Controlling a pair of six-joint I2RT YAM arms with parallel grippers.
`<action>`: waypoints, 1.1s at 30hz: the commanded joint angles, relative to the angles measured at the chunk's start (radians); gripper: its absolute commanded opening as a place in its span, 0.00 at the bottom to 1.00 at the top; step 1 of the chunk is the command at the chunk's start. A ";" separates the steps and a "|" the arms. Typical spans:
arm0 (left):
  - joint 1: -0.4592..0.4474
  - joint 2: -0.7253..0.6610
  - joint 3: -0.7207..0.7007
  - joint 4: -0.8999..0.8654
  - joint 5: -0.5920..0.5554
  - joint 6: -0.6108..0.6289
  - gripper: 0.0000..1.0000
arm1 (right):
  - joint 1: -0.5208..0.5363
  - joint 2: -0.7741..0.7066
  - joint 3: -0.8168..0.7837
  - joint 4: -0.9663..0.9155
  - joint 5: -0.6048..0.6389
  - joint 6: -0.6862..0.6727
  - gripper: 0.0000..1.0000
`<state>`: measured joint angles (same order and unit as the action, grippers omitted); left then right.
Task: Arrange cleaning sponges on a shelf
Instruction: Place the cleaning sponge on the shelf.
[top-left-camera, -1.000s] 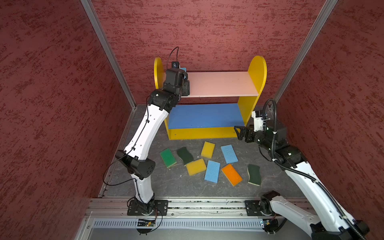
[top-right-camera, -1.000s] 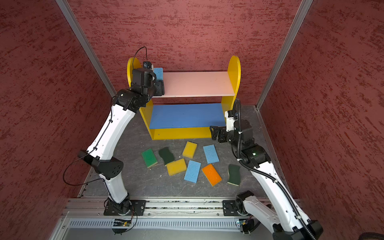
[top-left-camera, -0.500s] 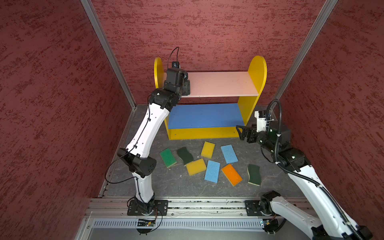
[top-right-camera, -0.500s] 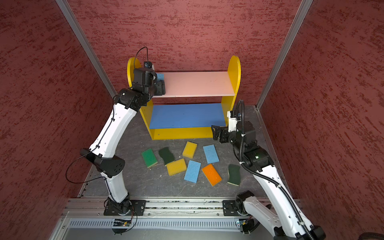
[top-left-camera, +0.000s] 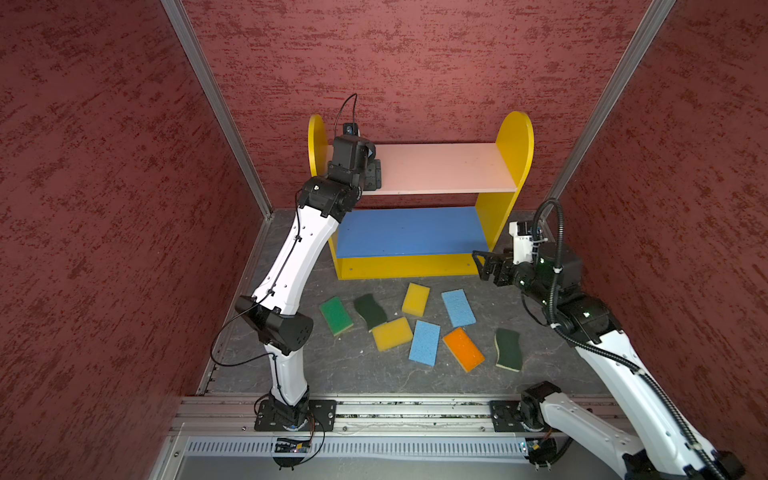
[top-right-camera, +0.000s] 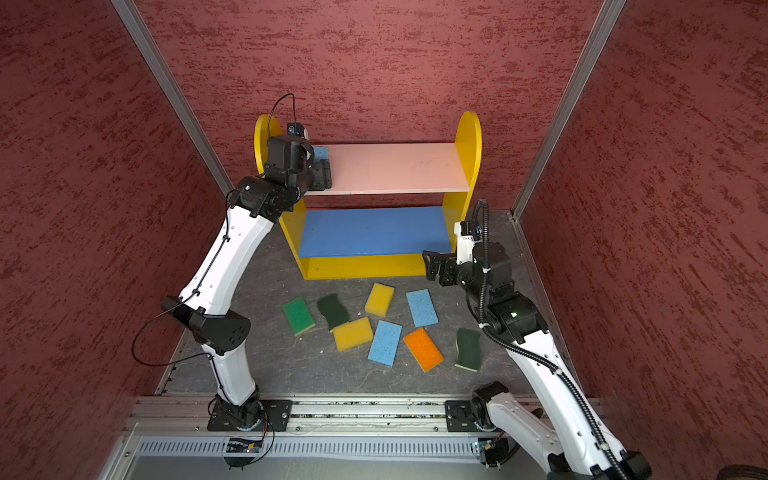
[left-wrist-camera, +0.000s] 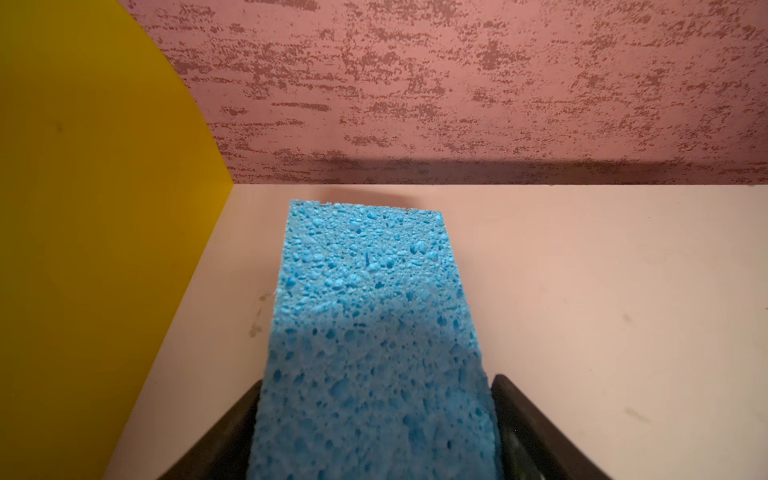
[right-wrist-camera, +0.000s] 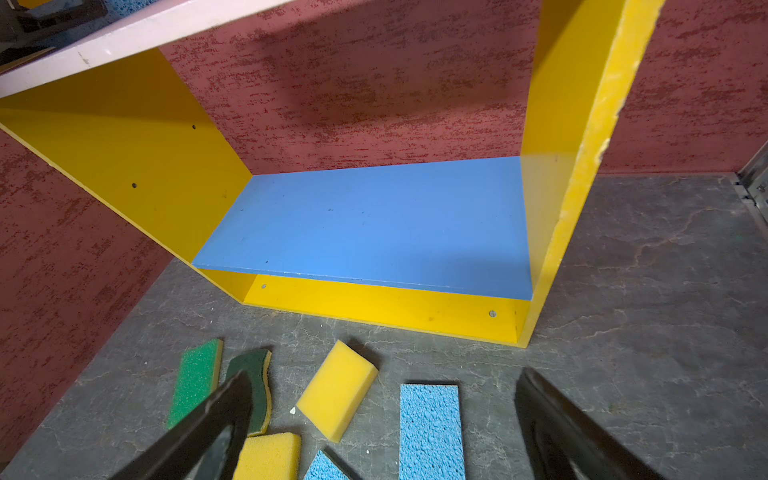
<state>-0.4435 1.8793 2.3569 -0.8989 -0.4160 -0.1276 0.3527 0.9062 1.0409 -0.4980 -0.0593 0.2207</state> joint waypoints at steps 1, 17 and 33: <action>0.000 -0.037 0.046 -0.045 0.002 -0.027 0.83 | 0.009 -0.003 0.005 0.027 0.010 -0.004 0.99; -0.071 -0.088 0.079 -0.093 -0.037 0.000 0.84 | 0.009 -0.032 0.005 -0.002 0.023 0.000 0.99; -0.135 -0.389 -0.228 -0.033 -0.013 -0.015 0.85 | 0.009 -0.033 0.021 -0.025 0.017 0.027 0.99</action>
<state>-0.5789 1.5379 2.1914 -0.9531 -0.4500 -0.1242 0.3527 0.8806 1.0405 -0.5076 -0.0559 0.2398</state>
